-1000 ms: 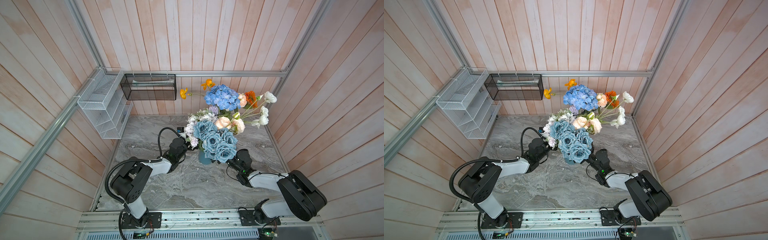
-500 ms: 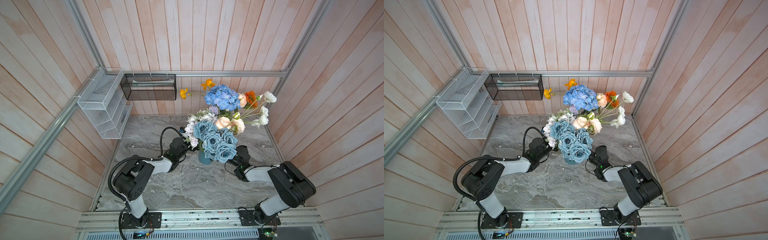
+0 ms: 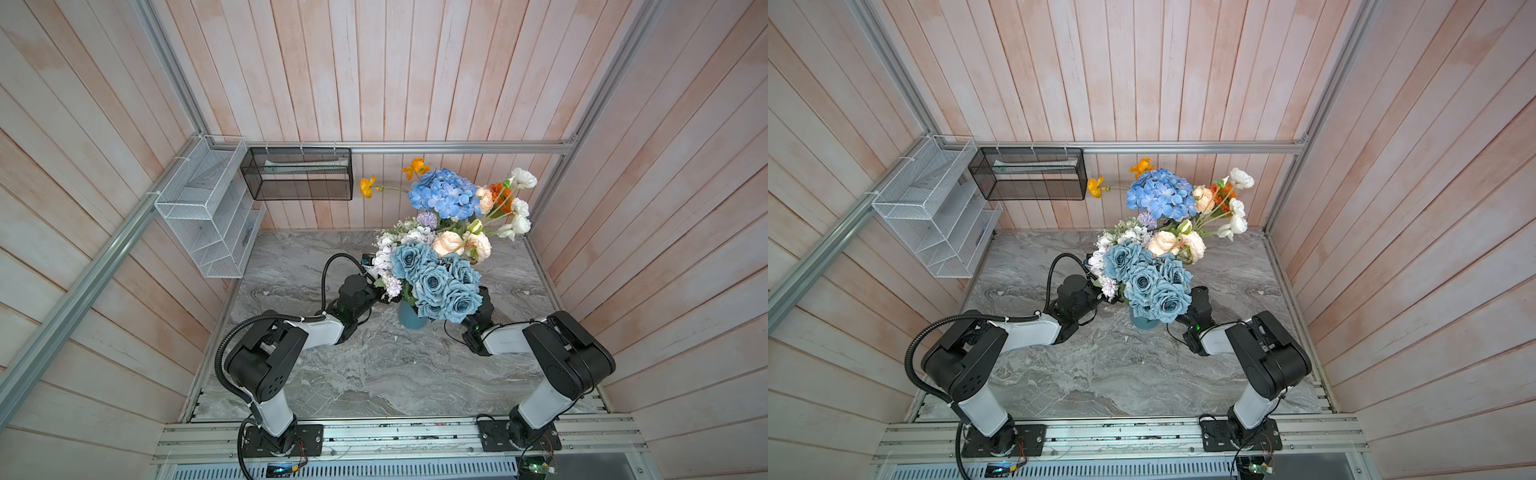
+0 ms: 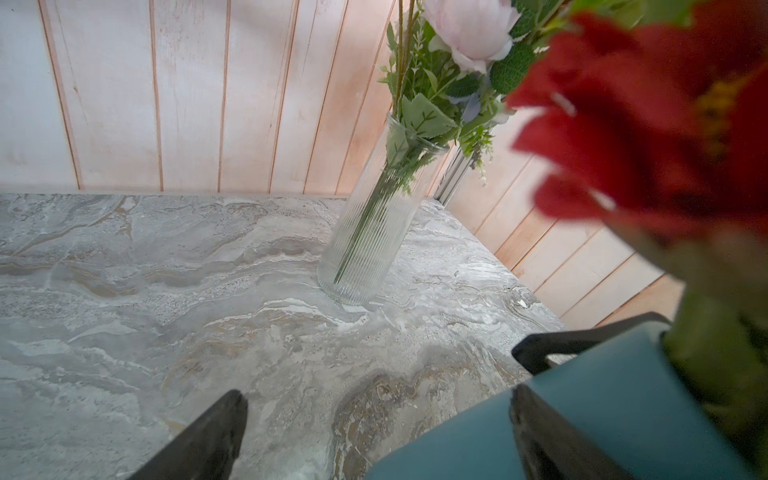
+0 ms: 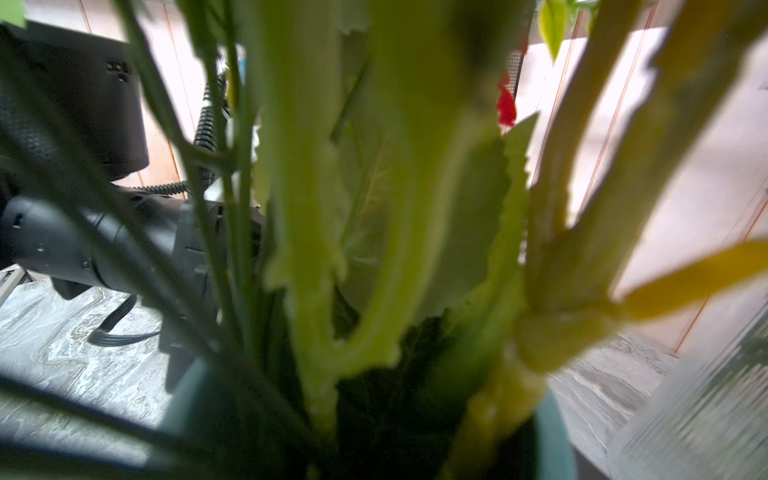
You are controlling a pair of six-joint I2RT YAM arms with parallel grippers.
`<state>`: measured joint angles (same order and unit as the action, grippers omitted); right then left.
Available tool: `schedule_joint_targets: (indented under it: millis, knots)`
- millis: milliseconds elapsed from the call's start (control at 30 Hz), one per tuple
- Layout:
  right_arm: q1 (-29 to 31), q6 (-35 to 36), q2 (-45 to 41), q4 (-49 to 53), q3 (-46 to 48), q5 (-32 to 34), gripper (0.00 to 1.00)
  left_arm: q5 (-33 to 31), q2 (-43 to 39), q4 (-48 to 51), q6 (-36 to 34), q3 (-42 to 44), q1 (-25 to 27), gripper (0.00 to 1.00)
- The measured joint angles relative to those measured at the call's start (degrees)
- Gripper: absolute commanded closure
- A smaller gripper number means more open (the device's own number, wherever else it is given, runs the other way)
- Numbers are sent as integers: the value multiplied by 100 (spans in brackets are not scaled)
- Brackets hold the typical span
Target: Arrange the flowers into the vase
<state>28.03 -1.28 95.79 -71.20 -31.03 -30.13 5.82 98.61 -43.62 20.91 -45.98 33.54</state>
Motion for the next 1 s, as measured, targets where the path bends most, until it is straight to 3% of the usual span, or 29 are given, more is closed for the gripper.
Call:
schedule_joint_targets:
  millis: [133,367,633,1000]
  knots:
    - [0,-22,0,-7,0,0,54,-433,-496,326,-39,267,-103,0]
    - [103,-66,129,247,-332,28,56,-1268,-1908,850,26,1224,-894,0]
    - [739,-7,1067,380,-1475,267,57,-1823,-3421,1567,160,2048,-1427,0]
    - [1362,-76,2872,411,-3847,638,56,-2103,-4636,2450,361,2470,-1687,0]
